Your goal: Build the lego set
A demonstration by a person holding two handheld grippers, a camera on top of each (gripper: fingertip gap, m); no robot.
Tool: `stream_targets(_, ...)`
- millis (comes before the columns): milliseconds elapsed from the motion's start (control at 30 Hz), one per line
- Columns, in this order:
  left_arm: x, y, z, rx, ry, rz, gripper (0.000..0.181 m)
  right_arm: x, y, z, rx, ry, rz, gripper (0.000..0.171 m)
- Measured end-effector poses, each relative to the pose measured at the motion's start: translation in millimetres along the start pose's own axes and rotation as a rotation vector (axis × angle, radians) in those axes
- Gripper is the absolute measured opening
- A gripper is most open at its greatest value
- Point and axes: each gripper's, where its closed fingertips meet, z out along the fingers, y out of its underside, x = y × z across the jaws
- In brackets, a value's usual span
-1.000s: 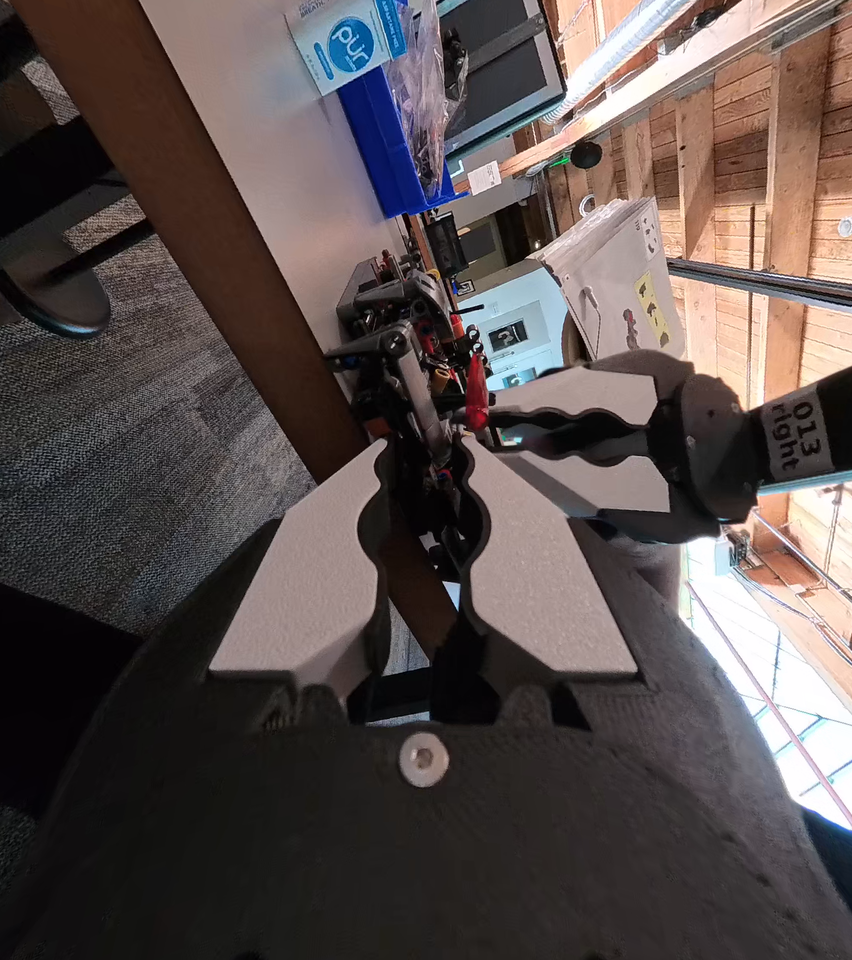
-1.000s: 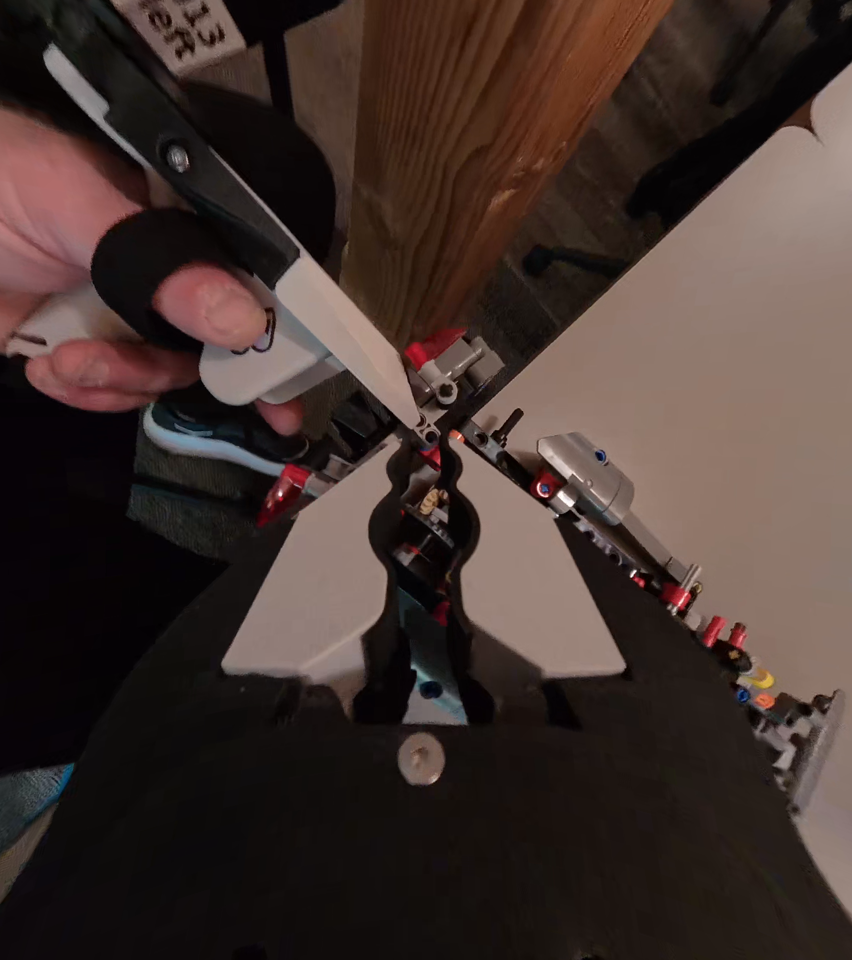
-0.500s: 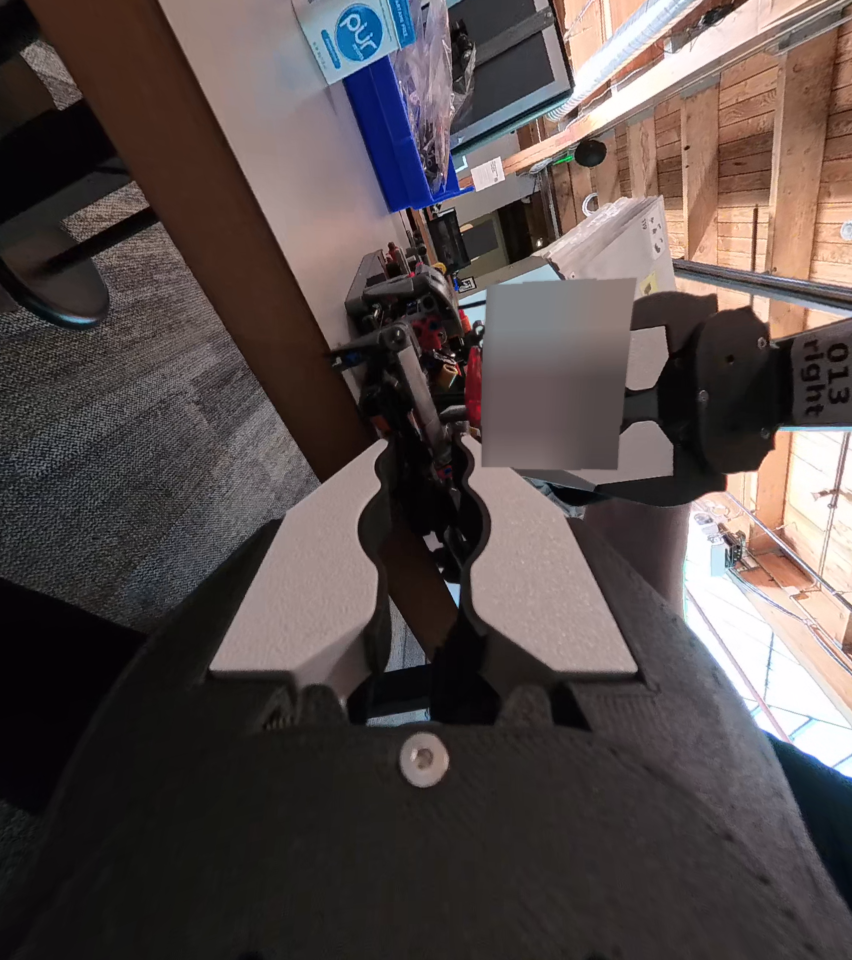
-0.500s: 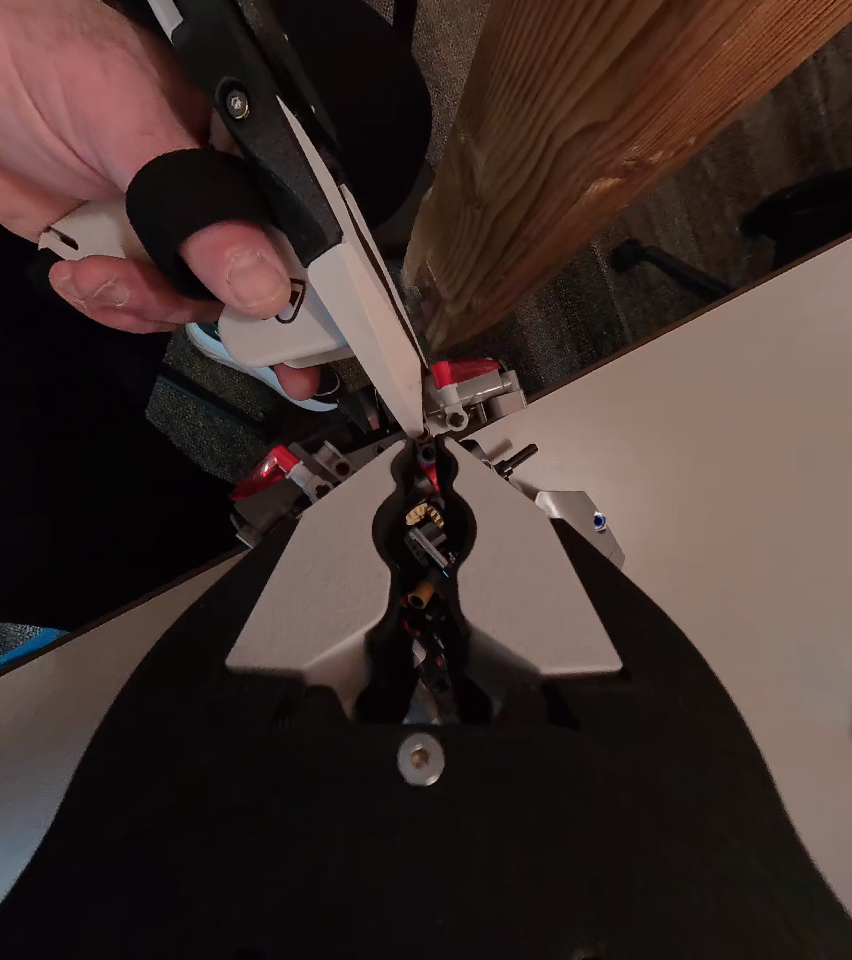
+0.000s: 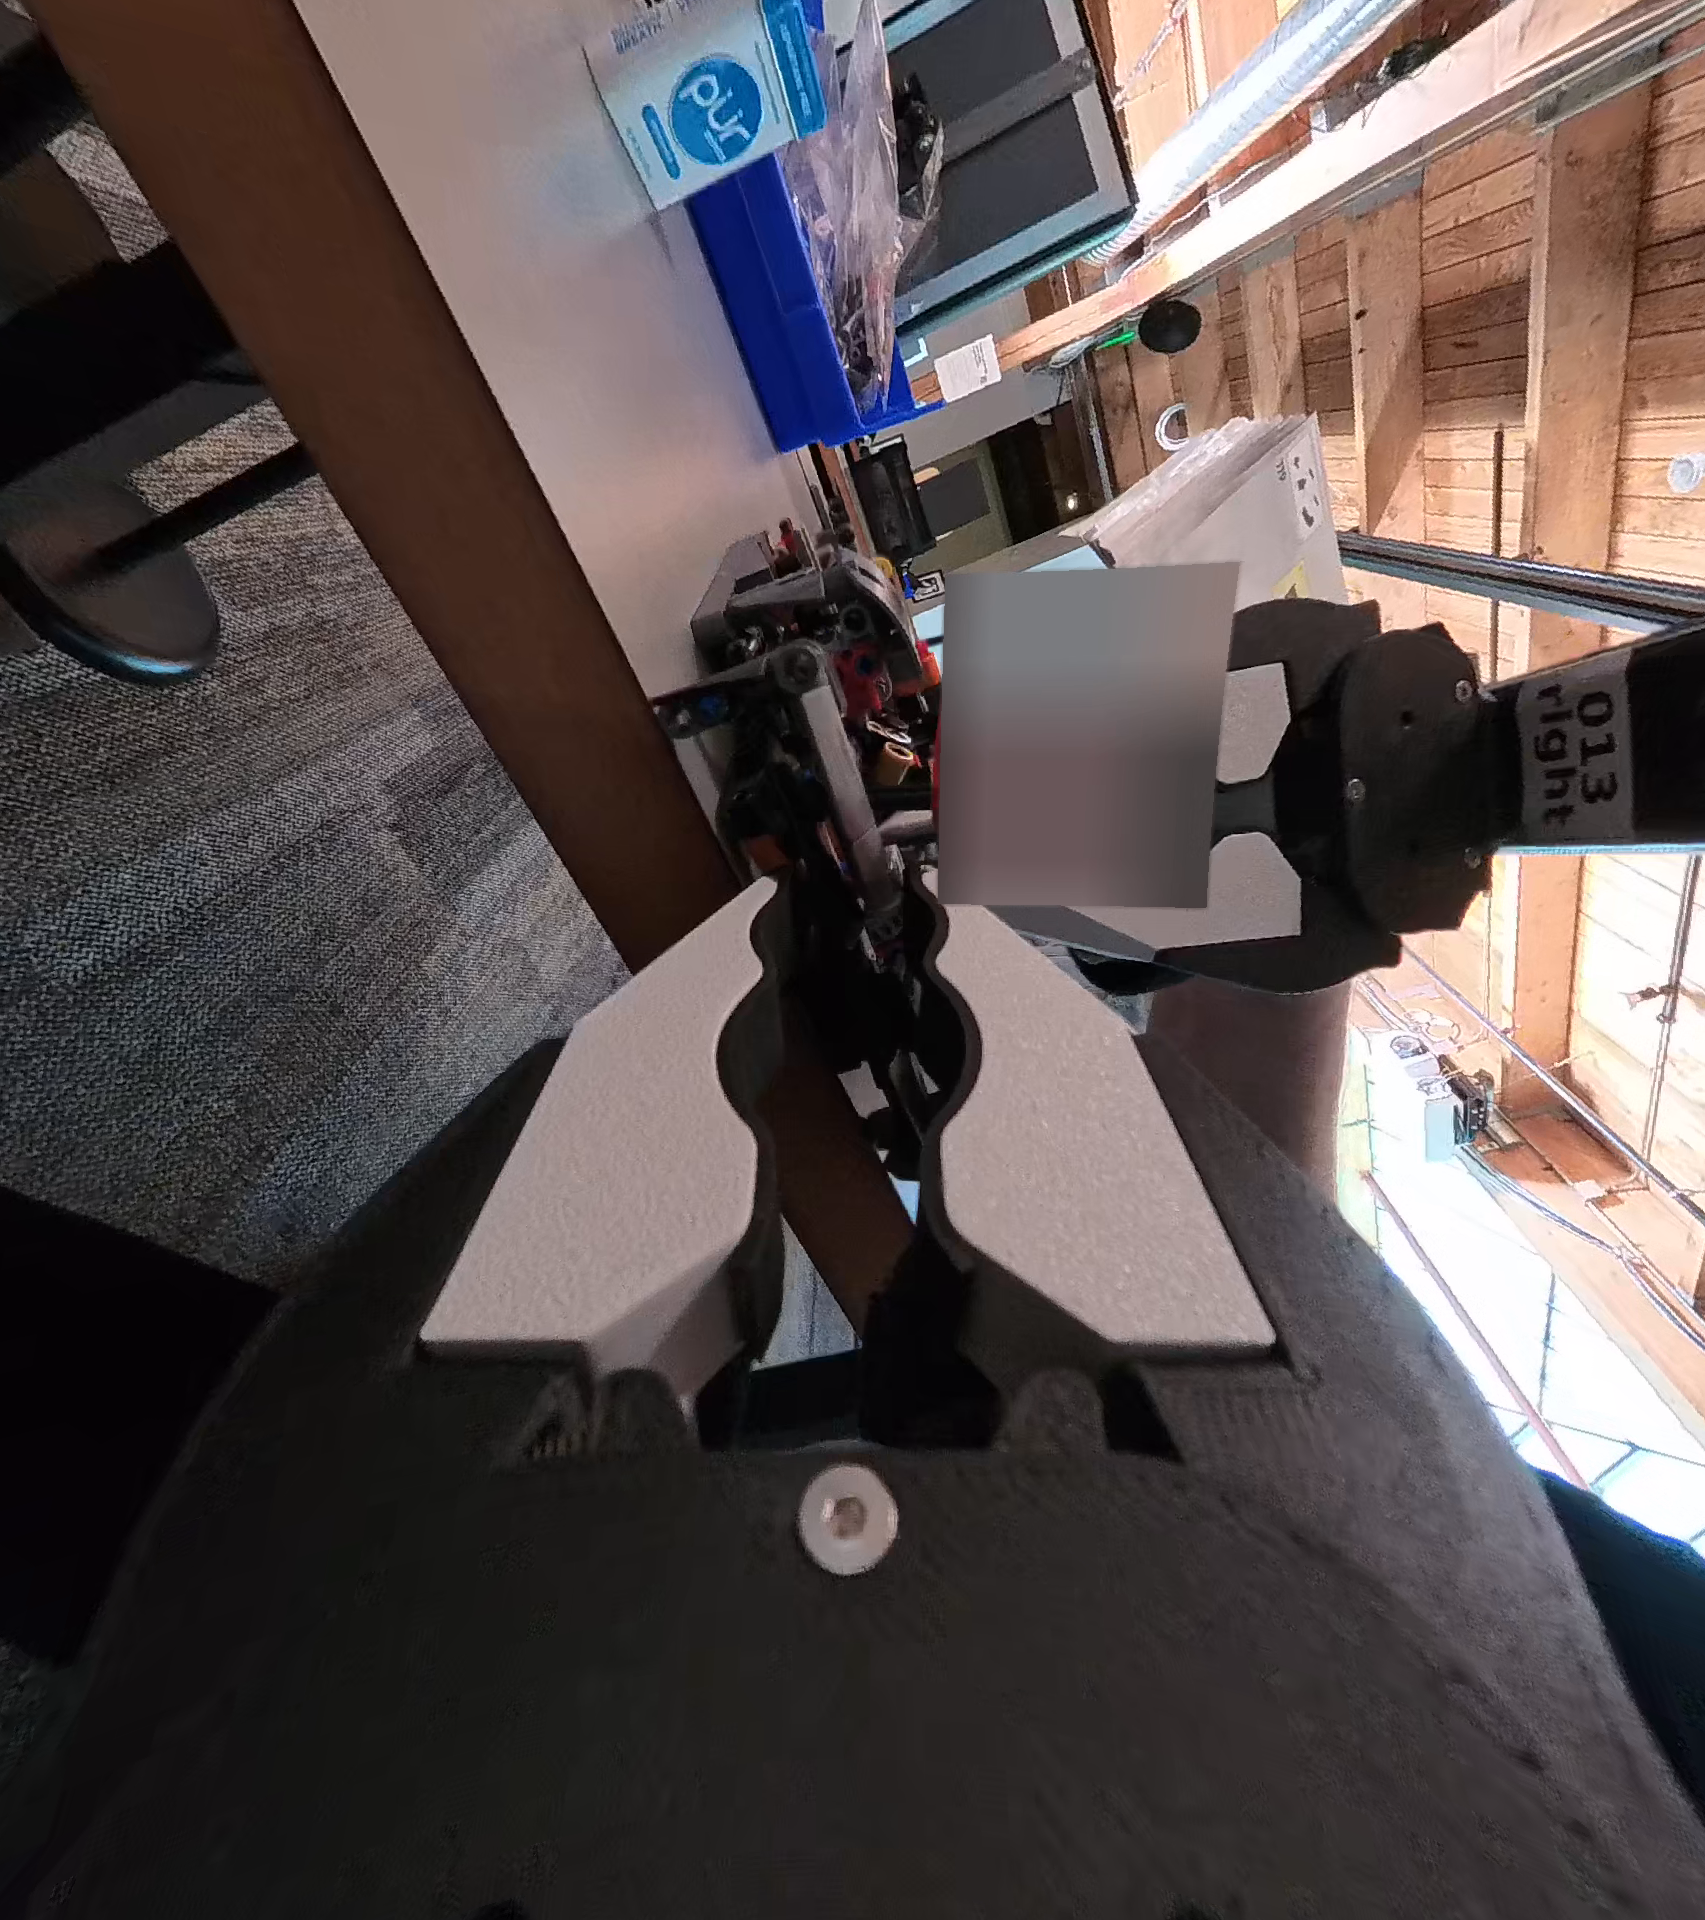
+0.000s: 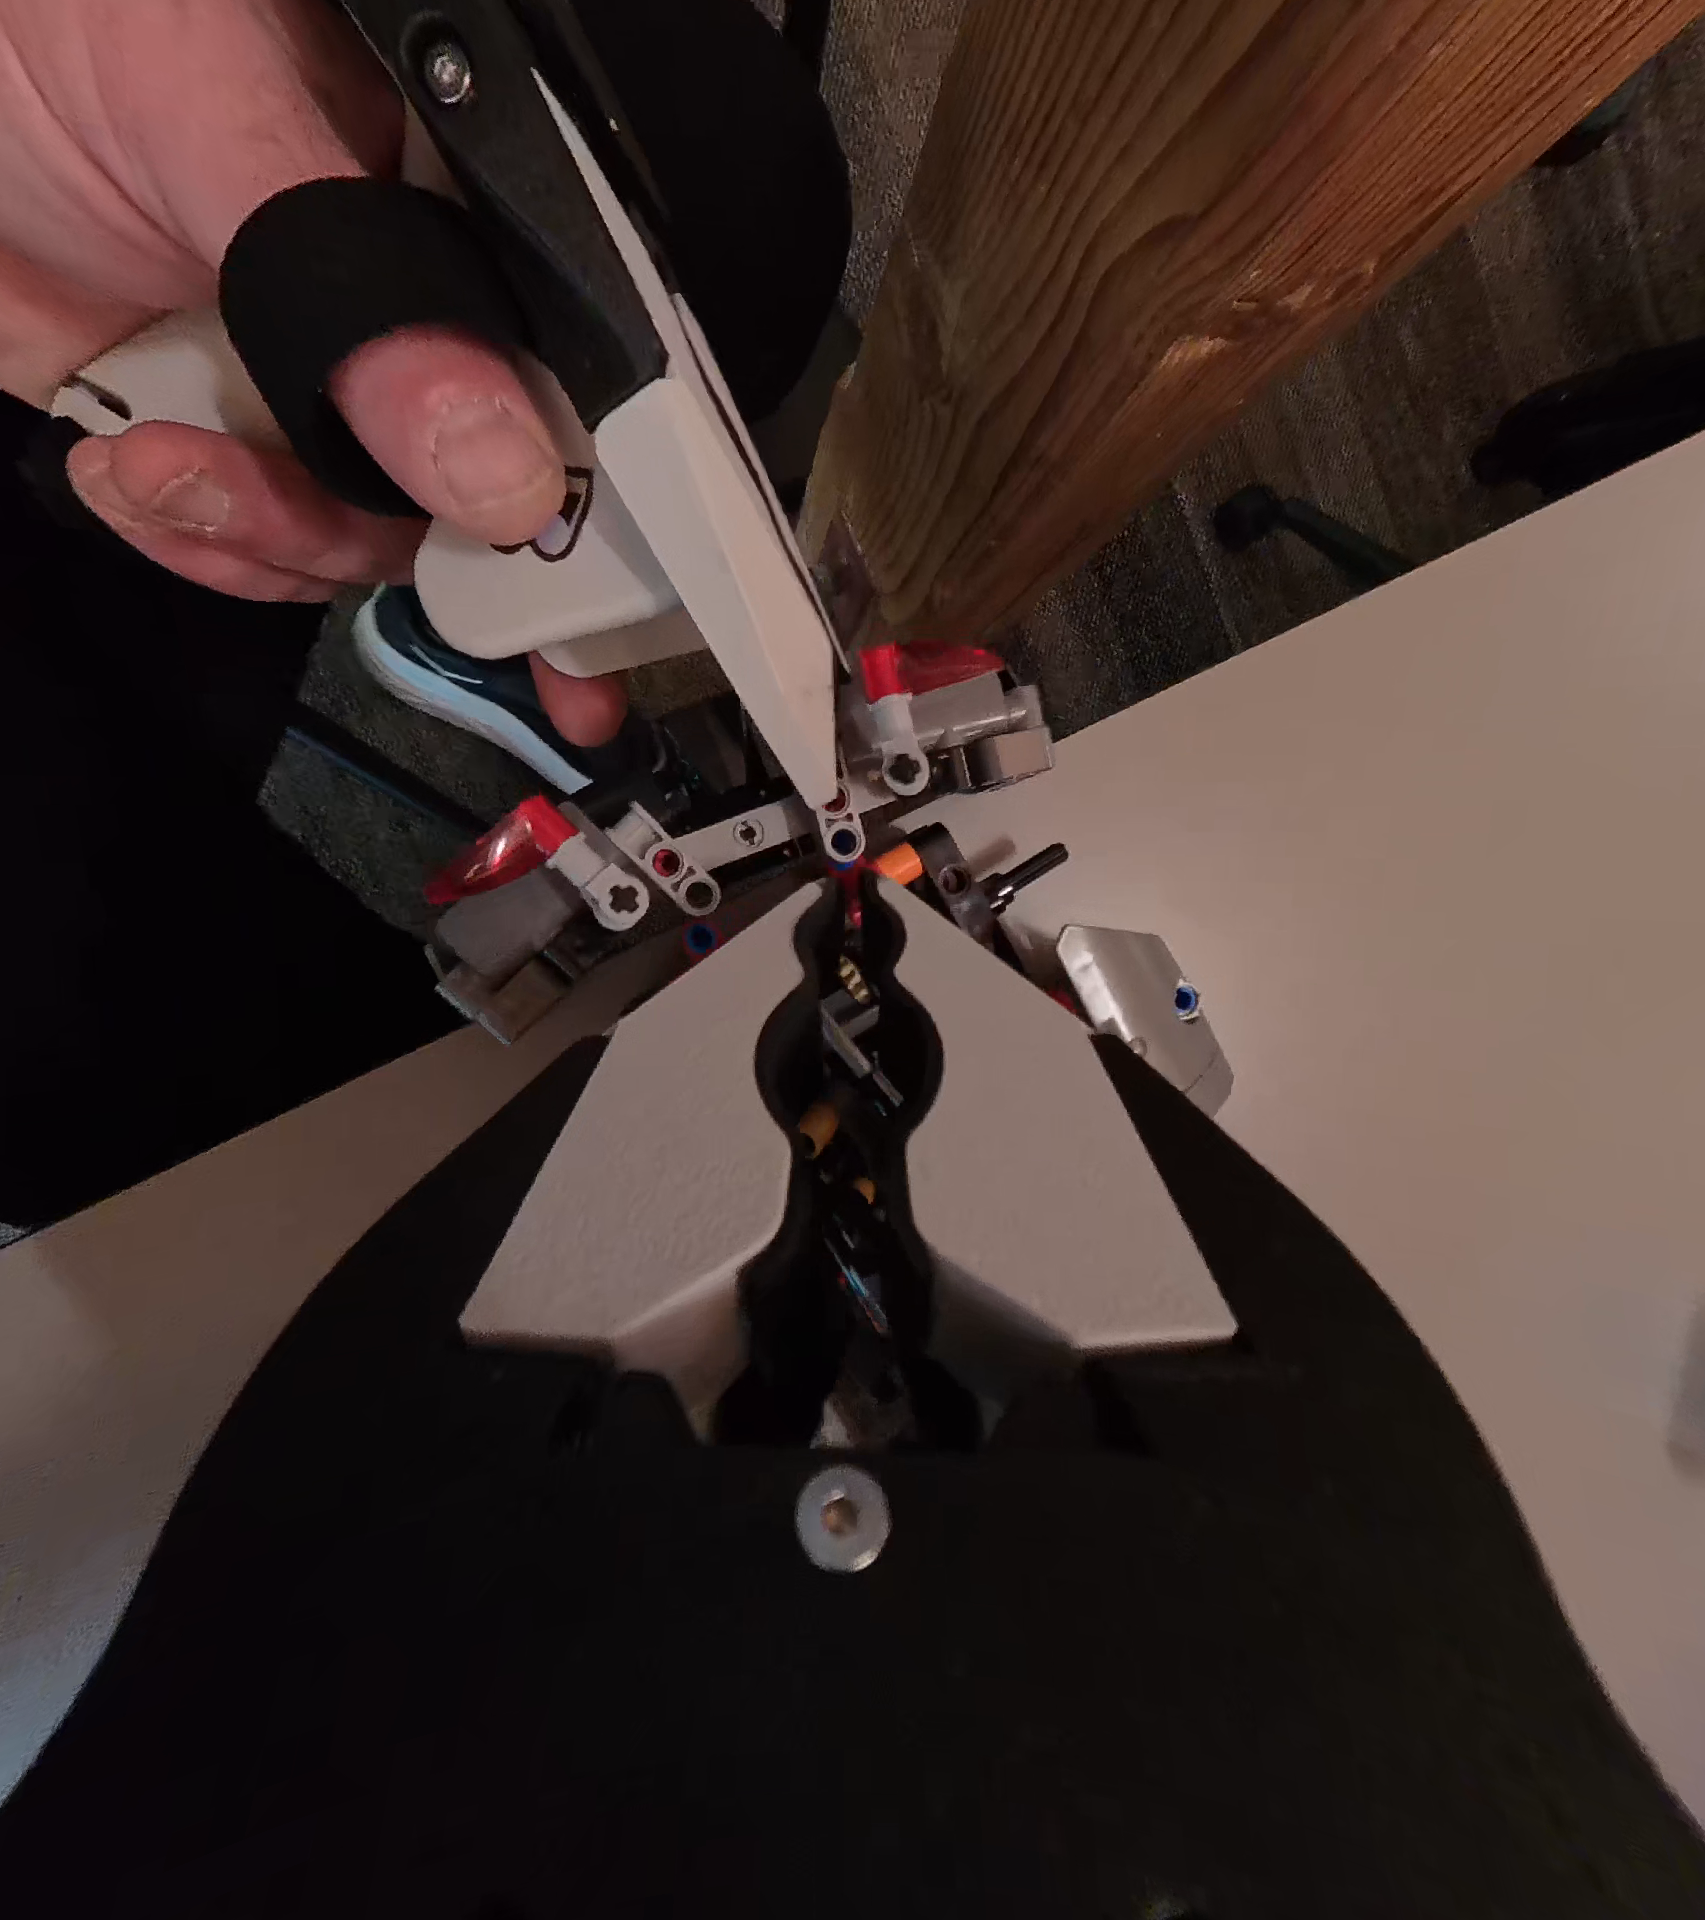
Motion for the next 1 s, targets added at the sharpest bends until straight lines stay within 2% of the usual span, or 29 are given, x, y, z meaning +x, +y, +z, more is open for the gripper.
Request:
stream_targets(33,-1,-2,1,0.001,-0.002,0.000,0.017,3,0,1,0.001,0.014,0.002,0.000)
stream_targets(400,-12,-41,11,0.014,0.022,0.028,0.018,36,-3,8,0.031,0.128,0.130,0.000)
stream_targets(1000,-16,-42,13,0.050,0.086,-0.013,0.018,44,0,8,0.044,0.170,0.154,0.000)
